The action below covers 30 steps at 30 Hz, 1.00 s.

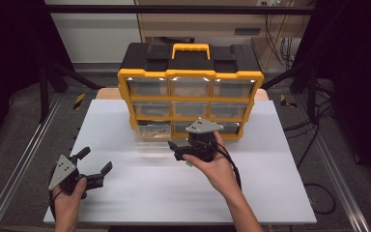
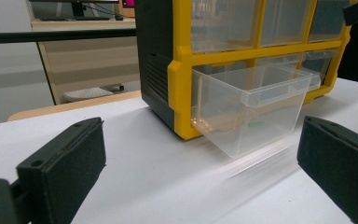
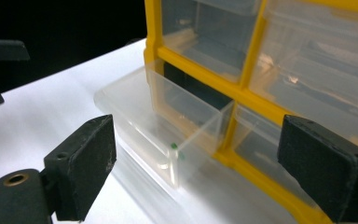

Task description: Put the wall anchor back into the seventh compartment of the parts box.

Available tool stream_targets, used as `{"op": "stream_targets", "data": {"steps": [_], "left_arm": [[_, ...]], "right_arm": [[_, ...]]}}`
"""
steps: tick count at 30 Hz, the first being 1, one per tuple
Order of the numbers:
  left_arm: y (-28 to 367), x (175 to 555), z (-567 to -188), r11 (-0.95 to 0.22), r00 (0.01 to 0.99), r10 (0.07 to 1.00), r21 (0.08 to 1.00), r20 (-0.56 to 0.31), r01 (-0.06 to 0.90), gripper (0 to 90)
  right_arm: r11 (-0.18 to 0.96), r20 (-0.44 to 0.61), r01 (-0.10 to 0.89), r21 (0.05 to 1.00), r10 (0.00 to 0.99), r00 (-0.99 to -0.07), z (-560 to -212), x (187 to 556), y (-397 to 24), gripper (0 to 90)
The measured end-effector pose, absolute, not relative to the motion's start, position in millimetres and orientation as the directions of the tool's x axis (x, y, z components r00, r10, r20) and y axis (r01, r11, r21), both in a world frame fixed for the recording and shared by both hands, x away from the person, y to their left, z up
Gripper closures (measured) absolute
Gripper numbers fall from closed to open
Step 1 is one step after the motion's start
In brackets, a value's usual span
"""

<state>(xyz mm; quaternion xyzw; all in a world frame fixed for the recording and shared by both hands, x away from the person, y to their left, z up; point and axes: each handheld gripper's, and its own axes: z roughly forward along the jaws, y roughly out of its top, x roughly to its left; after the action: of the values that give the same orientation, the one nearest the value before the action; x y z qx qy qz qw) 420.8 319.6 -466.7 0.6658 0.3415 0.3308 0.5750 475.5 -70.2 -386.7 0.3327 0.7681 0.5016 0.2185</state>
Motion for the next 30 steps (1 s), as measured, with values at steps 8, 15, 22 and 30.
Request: {"op": "stream_targets", "data": {"steps": [8, 15, 22, 30], "left_arm": [[317.0, 419.7, -467.2, -0.121, 0.55, 0.833, 0.99, 0.061, 0.075, 0.7], [315.9, 419.8, -467.3, -0.124, 0.554, 0.83, 0.99, 0.064, 0.073, 0.7], [313.4, 420.5, -466.6, -0.129, 0.568, 0.82, 0.99, 0.072, 0.062, 0.6], [311.6, 420.8, -467.2, -0.129, 0.572, 0.817, 0.99, 0.07, 0.064, 0.6]], "right_arm": [[0.271, 0.009, 0.313, 0.91, 0.743, -0.669, -405.6, 468.1, -89.1, 10.5], [0.257, 0.031, 0.339, 0.905, 0.754, -0.657, -417.0, 468.8, -98.6, 10.4], [0.256, 0.045, 0.361, 0.897, 0.758, -0.65, -428.9, 471.2, -101.4, 10.5], [0.272, 0.046, 0.382, 0.883, 0.76, -0.648, -438.4, 475.7, -101.7, 10.8]]}}
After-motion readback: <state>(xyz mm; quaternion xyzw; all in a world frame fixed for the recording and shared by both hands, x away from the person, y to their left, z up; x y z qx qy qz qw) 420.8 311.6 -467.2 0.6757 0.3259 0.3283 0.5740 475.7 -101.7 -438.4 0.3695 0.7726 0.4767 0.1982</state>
